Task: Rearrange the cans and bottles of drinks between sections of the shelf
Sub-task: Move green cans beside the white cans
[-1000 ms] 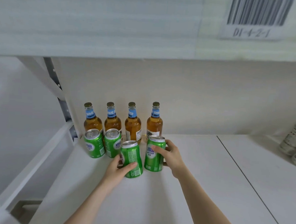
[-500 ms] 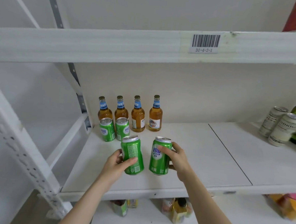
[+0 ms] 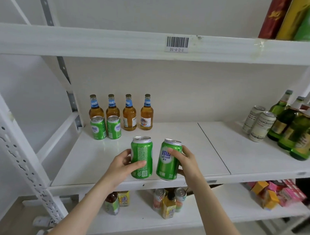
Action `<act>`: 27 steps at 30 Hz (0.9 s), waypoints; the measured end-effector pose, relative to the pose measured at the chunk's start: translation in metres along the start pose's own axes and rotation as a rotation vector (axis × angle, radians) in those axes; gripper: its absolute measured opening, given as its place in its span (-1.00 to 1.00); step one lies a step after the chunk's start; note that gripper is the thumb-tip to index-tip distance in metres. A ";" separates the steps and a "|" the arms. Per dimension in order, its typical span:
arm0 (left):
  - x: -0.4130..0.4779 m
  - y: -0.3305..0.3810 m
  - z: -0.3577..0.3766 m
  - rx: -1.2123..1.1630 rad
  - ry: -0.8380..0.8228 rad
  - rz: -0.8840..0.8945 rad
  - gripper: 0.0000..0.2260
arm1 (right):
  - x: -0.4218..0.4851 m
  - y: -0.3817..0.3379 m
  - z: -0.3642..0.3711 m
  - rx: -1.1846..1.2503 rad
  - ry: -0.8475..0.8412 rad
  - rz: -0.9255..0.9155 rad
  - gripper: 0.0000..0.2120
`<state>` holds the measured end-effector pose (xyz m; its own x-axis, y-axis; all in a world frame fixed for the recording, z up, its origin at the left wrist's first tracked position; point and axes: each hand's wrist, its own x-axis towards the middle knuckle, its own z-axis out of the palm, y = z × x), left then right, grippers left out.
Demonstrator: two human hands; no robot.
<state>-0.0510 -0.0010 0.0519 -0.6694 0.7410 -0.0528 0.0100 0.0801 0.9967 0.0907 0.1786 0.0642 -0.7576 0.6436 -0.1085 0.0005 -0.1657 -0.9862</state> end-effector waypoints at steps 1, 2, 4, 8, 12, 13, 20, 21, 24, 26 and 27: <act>0.001 0.001 0.007 -0.003 -0.011 0.004 -0.58 | -0.001 -0.001 -0.007 -0.001 0.009 -0.004 -0.70; 0.003 0.002 0.014 -0.005 -0.020 0.009 -0.55 | -0.002 -0.002 -0.015 -0.002 0.014 -0.007 -0.70; 0.005 0.004 0.030 -0.008 -0.030 0.015 -0.47 | -0.004 -0.003 -0.031 -0.009 0.023 -0.016 -0.70; 0.011 0.006 0.068 -0.007 -0.046 0.019 -0.40 | -0.004 -0.008 -0.069 -0.020 0.034 -0.029 -0.68; 0.016 0.012 0.115 0.004 -0.045 0.013 -0.57 | -0.004 -0.020 -0.115 -0.037 0.022 -0.032 -0.68; 0.017 0.014 0.129 0.007 -0.042 0.015 -0.57 | -0.005 -0.024 -0.128 -0.038 0.016 -0.032 -0.68; 0.030 0.025 0.230 -0.030 -0.010 0.027 -0.52 | -0.005 -0.052 -0.223 -0.077 -0.025 -0.037 -0.53; 0.033 0.026 0.245 -0.030 -0.007 0.025 -0.54 | -0.004 -0.054 -0.237 -0.083 -0.029 -0.039 -0.54; 0.044 0.028 0.284 -0.026 -0.008 0.008 -0.60 | 0.003 -0.060 -0.277 -0.091 -0.019 -0.034 -0.61; 0.055 0.029 0.306 -0.018 -0.021 -0.005 -0.57 | 0.009 -0.062 -0.299 -0.092 -0.006 -0.033 -0.62; 0.062 0.031 0.315 -0.012 -0.029 -0.008 -0.56 | 0.013 -0.063 -0.309 -0.091 0.002 -0.038 -0.59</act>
<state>0.1422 0.2575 0.0600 -0.6474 0.7595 -0.0628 -0.0048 0.0784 0.9969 0.2826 0.4277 0.0861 -0.7572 0.6493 -0.0709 0.0314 -0.0723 -0.9969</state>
